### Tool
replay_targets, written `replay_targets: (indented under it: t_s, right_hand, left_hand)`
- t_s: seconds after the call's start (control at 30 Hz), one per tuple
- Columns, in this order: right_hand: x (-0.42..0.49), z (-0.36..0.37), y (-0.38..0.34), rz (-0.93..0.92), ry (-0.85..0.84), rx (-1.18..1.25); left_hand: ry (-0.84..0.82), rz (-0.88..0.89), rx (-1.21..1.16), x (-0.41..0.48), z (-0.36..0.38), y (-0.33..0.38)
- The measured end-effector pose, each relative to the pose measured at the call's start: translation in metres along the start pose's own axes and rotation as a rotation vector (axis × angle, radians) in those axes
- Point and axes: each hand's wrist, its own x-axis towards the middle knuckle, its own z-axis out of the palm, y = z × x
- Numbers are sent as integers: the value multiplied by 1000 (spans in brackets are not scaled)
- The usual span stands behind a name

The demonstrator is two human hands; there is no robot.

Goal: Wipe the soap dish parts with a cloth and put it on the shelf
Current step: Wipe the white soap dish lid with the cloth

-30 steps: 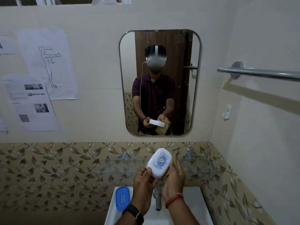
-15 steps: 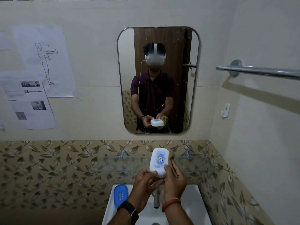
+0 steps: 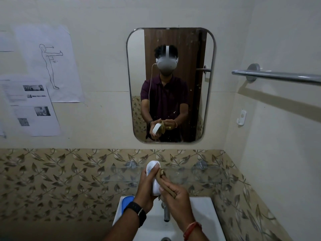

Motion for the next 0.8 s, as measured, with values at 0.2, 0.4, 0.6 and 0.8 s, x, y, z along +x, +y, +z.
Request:
replay_targets:
  t_s: [0.2,0.4,0.6,0.8]
  right_hand:
    - [-2,-21,-10,-30,-187,-138]
    - [4,-38,-18,36,-342,-270]
    - [15,-56,-23,152,0,-178]
    - [20,-11,-30,-16,-15,-367]
  left_hand:
    - [-46,-51,-25,4,-8,0]
    - [-69,-61,-99,13,-25,-5]
    - [-149,14,-164,7,-38,-1]
    - [-201,-39,-38,-5,-26,-14]
